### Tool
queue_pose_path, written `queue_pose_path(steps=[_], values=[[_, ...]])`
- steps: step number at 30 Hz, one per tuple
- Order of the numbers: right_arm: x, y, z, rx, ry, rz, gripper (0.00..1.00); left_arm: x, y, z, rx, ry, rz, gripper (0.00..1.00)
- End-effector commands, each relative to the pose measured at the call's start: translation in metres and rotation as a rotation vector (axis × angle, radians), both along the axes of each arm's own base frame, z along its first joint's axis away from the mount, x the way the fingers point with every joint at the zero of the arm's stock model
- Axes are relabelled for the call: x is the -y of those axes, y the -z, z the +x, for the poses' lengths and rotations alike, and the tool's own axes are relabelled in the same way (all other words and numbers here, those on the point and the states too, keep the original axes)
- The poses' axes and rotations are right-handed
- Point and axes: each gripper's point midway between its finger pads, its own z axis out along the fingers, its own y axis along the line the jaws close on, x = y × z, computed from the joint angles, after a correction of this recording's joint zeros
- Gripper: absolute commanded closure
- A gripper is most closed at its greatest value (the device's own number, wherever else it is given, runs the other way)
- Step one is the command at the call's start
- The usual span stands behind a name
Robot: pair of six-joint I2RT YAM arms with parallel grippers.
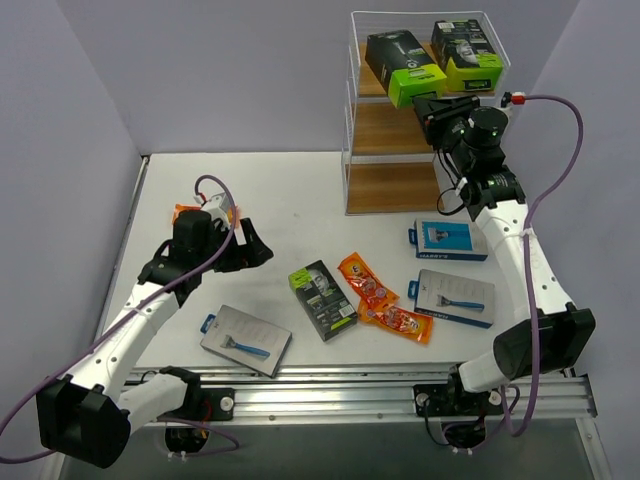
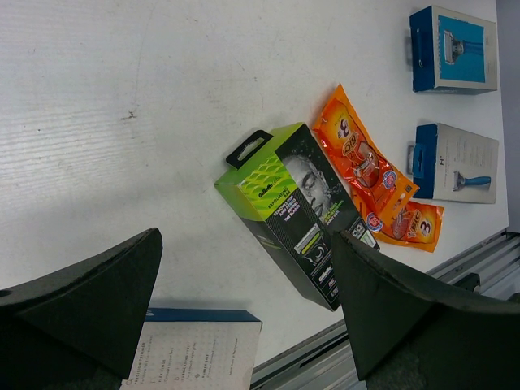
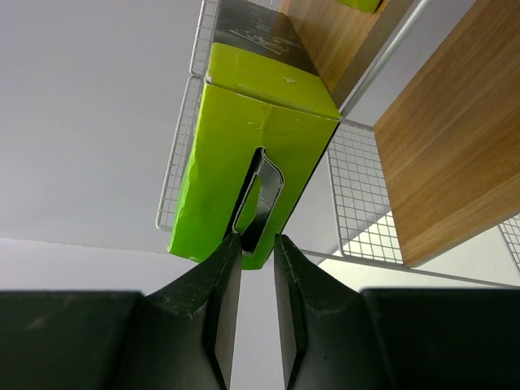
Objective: Place and organize the shaving razors onto the shelf
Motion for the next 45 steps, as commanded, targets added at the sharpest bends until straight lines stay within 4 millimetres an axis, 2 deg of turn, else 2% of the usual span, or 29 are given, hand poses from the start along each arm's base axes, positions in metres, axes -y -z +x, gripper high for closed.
queue_pose_path(steps=[1, 7, 14, 15, 18, 25, 29, 38, 41, 45], values=[[0.001, -0.042, -0.004, 0.125, -0.014, 0.020, 0.81, 0.003, -0.020, 0.007, 0.054, 0.018, -0.016, 0.06], [0.005, -0.045, -0.008, 0.136, 0.005, 0.018, 0.79, 0.005, -0.020, 0.008, 0.053, 0.025, -0.020, 0.06], [0.006, -0.045, 0.000, 0.142, 0.003, 0.039, 0.76, 0.005, -0.020, 0.008, 0.053, 0.024, -0.019, 0.06], [0.005, -0.046, 0.002, 0.147, 0.002, 0.043, 0.80, 0.004, -0.019, 0.008, 0.050, 0.022, -0.017, 0.06], [0.005, -0.051, 0.005, 0.153, 0.003, 0.052, 0.83, 0.004, -0.017, 0.008, 0.044, 0.023, -0.014, 0.06], [0.001, -0.052, 0.014, 0.155, -0.011, 0.068, 0.84, 0.005, -0.017, 0.008, 0.042, 0.026, -0.015, 0.06], [0.001, -0.052, 0.017, 0.154, -0.010, 0.084, 0.97, 0.005, -0.017, 0.007, 0.040, 0.029, -0.017, 0.06], [0.002, -0.053, 0.019, 0.164, -0.007, 0.104, 1.00, 0.007, -0.016, 0.007, 0.034, 0.037, -0.021, 0.06], [0.009, -0.052, 0.017, 0.161, 0.035, 0.113, 1.00, 0.007, -0.016, 0.007, 0.033, 0.040, -0.022, 0.06], [0.031, -0.052, 0.008, 0.179, 0.164, 0.119, 1.00, 0.007, -0.016, 0.006, 0.031, 0.039, -0.023, 0.06]])
